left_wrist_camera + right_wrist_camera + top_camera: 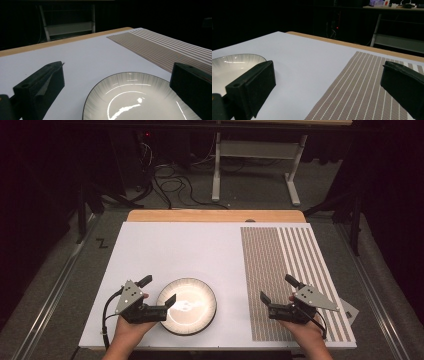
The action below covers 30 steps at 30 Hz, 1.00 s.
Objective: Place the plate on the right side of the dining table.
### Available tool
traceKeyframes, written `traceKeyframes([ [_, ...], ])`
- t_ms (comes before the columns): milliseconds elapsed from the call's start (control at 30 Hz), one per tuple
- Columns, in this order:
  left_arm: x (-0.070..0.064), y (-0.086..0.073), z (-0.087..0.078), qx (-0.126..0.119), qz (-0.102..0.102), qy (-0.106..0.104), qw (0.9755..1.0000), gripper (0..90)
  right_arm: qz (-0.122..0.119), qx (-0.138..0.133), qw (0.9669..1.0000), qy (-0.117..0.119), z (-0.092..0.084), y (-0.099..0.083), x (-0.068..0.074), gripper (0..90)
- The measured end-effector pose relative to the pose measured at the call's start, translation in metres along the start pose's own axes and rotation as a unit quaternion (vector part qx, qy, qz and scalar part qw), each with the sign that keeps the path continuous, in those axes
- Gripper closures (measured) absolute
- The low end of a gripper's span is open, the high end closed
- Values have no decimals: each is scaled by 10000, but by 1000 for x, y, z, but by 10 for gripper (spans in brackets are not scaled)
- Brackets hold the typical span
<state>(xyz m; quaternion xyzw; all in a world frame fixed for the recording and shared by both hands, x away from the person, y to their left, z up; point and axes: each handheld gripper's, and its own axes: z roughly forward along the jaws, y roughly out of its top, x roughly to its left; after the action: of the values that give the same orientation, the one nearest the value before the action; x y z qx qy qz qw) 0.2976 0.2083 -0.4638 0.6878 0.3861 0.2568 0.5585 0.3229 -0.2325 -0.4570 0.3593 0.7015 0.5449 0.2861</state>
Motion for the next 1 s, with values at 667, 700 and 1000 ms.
traceKeyframes([
  [667, 4, -2, 0, 53, -66, 87, 9999, 3, 24, 36, 10000, -34, 0, -3, -1, 1],
  [700, 4, -2, 1, 43, -81, 89, 9999, 3, 16, 27, 10000, -40, 1, -3, -2, 2],
  [1000, 3, -2, 2, 36, -85, 89, 9999, 4, 24, 27, 10000, -68, 1, -3, -2, 1],
])
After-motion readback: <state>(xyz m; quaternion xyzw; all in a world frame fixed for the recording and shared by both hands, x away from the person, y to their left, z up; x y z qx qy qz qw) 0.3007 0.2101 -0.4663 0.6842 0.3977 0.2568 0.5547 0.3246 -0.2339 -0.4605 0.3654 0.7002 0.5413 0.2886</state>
